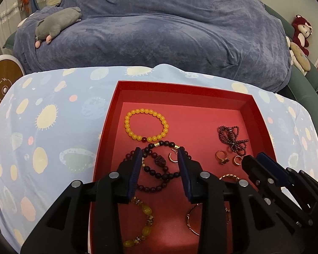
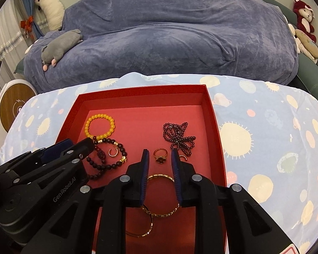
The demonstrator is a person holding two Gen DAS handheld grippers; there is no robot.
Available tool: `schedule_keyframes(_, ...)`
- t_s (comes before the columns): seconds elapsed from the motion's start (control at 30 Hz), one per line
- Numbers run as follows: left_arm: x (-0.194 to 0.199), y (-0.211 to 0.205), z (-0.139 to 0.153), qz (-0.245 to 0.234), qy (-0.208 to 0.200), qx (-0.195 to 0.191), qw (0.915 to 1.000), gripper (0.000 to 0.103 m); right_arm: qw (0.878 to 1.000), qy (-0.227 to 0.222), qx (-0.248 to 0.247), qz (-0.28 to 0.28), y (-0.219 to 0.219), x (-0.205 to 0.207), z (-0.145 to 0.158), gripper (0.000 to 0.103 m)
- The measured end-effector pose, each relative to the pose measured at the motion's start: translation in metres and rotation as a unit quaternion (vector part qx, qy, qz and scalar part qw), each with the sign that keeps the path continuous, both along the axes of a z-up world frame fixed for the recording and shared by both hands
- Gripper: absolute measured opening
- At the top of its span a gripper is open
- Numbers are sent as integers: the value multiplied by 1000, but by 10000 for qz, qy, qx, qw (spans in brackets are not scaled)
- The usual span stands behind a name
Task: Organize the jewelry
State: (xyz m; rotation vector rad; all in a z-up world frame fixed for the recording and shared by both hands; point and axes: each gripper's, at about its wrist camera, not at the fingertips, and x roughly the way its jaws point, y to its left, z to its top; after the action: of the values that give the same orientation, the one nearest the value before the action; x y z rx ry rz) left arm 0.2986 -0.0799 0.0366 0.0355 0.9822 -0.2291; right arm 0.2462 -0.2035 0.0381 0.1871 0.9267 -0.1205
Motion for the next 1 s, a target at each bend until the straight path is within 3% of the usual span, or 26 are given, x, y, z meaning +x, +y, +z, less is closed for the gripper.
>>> schedule_keyframes(0.37,-45,8,34,-89,-229,23,9997,42,9997,-172,-163,-38,9,-45,33,31)
schedule_keyframes(0.53,-69,16,43,-11,-316,27,9995,54,9995,-212,-195,-98,12,-71,42,36)
schedule_keyframes(1.0,-120,31,35,39,-136,121,9998,58,9997,-61,-155,-203,20,-120,39,39)
